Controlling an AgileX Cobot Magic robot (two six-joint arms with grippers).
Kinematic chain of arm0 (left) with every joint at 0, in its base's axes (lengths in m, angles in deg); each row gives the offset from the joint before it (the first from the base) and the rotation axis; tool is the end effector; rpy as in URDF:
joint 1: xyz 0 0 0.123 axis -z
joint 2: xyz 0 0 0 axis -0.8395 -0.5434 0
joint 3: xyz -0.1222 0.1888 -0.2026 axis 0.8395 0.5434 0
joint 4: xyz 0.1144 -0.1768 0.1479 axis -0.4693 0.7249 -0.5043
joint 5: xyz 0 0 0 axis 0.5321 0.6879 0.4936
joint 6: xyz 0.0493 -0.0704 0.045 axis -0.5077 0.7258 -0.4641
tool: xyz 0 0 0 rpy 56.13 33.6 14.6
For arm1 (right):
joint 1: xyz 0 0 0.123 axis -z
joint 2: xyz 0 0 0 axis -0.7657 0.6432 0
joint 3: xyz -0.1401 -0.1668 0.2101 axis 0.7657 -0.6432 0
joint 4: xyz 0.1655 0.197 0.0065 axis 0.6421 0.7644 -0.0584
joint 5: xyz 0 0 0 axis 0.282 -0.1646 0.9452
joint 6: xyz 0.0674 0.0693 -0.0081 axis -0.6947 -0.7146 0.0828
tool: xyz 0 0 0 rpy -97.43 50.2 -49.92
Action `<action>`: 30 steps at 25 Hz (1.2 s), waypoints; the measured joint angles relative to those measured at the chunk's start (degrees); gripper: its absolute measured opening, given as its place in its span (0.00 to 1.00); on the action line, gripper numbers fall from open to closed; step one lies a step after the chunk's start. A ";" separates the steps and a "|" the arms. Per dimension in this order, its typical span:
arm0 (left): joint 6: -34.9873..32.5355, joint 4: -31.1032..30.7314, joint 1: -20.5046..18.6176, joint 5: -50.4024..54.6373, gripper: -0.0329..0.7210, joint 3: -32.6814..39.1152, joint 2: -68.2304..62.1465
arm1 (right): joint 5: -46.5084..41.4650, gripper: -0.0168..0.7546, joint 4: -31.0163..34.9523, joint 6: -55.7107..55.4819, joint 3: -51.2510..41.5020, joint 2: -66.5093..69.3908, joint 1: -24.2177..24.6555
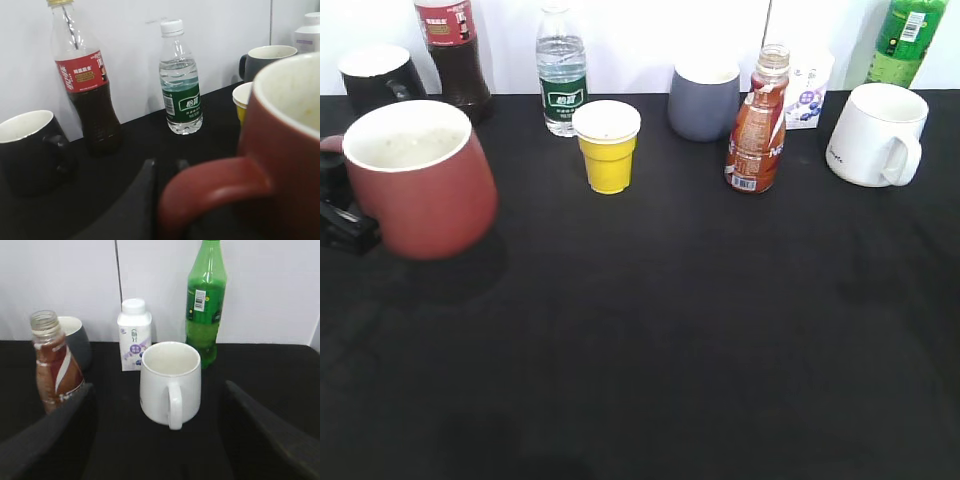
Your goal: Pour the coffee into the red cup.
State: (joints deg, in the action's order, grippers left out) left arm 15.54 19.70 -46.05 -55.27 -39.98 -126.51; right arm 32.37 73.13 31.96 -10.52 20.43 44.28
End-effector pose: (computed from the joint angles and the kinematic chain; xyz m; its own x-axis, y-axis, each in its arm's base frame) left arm 0.2179 -0.0629 0.2145 -0.0096 0.1987 -0.9800 0.3987 0.8995 0.1785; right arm 0.1888 0.0173 0.2585 -0.1120 0.0183 -0.9935 -0.0804 0.9964 0.0274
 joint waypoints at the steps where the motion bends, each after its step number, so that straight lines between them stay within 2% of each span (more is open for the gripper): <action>1: 0.00 0.00 0.00 0.00 0.13 0.00 0.00 | 4.54 0.77 -0.05 0.00 0.00 4.45 0.00; 3: 0.00 0.00 0.00 0.00 0.13 0.00 0.00 | 10.90 0.77 -2.35 0.00 0.06 12.27 0.00; 4: 0.00 0.00 0.00 0.00 0.13 0.00 0.00 | 11.33 0.77 -4.74 0.00 0.47 15.00 -0.51; 6: 0.00 0.00 0.00 0.00 0.13 0.00 0.00 | 11.39 0.77 -5.73 0.00 2.01 19.34 -5.40; 8: 0.00 0.00 0.00 0.00 0.13 0.00 0.00 | 12.00 0.77 -4.64 0.00 4.15 23.47 -12.83; 10: 0.00 0.00 0.00 0.00 0.13 0.00 0.00 | 12.93 0.77 4.03 2.27 6.86 28.43 -19.82; 12: 0.00 0.00 0.00 0.00 0.13 0.00 0.00 | 15.34 0.77 10.23 5.05 9.53 34.21 -23.08; 15: 0.00 0.00 0.00 0.00 0.13 0.00 0.00 | 24.31 0.77 14.62 5.62 10.62 41.01 -23.31; 16: 0.00 0.00 0.00 0.00 0.13 0.00 0.00 | 25.11 0.80 16.67 5.62 11.22 42.43 -23.31; 18: 0.00 0.00 0.00 0.00 0.13 0.00 0.00 | 25.90 0.89 17.60 5.62 13.06 44.94 -23.31; 19: 0.00 0.00 0.00 0.00 0.13 0.00 0.00 | 26.01 0.89 17.60 5.62 14.36 46.44 -23.31; 30: 0.00 0.05 0.00 0.00 0.13 0.00 0.00 | 26.35 0.89 22.18 5.68 29.28 61.38 -22.64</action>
State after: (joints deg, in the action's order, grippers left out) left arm 15.54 19.75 -46.05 -55.27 -39.98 -126.51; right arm 58.72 95.31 37.63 18.76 81.82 21.64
